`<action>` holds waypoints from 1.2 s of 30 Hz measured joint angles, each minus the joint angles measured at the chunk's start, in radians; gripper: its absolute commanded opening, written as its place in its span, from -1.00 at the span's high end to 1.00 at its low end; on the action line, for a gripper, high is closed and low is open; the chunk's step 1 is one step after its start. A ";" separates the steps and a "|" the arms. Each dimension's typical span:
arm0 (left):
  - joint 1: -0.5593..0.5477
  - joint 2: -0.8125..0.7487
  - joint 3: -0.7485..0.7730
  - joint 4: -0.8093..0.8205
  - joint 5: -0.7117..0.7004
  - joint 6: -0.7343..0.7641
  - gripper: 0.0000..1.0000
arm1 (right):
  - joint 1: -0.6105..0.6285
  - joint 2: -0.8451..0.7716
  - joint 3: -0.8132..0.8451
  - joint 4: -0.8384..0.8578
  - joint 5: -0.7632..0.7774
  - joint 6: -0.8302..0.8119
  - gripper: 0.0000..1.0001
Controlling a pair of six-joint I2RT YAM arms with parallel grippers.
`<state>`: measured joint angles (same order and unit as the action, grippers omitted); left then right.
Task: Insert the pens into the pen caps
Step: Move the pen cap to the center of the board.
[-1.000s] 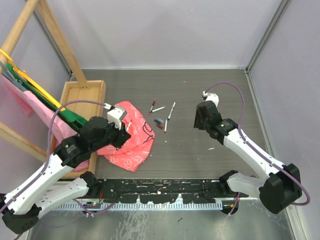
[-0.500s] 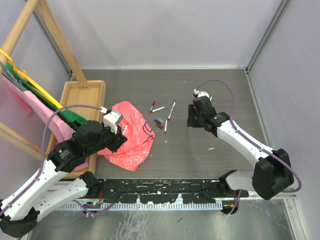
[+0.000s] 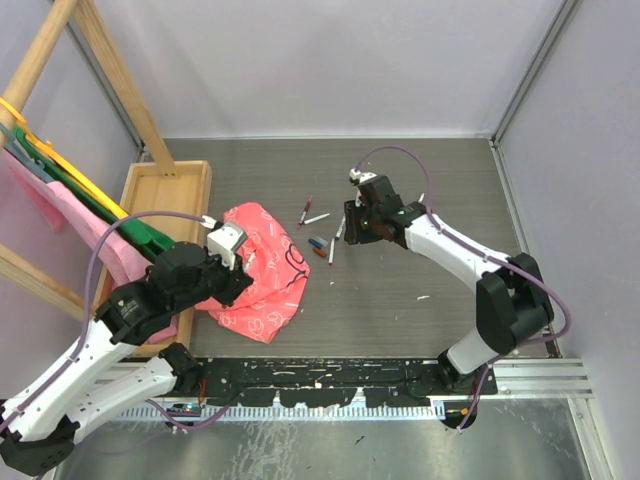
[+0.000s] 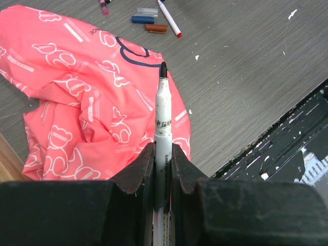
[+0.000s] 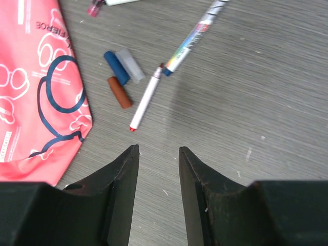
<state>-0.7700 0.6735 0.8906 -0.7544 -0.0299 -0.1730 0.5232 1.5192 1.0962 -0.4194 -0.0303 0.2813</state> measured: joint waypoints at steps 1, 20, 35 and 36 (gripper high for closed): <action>0.000 0.000 0.000 -0.002 0.000 0.000 1.00 | 0.015 0.022 0.014 -0.001 -0.002 -0.005 0.14; 0.000 -0.098 0.040 -0.122 -0.132 -0.030 1.00 | 0.205 0.433 0.342 -0.100 0.014 -0.153 0.17; 0.000 -0.086 0.039 -0.136 -0.142 -0.030 1.00 | 0.215 0.506 0.376 -0.138 0.069 -0.197 0.18; 0.000 -0.085 0.039 -0.136 -0.142 -0.030 1.00 | 0.215 0.509 0.377 -0.140 0.070 -0.199 0.18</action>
<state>-0.7700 0.5888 0.9291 -0.8906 -0.1719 -0.2028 0.7380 2.0281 1.4731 -0.5591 0.0399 0.0826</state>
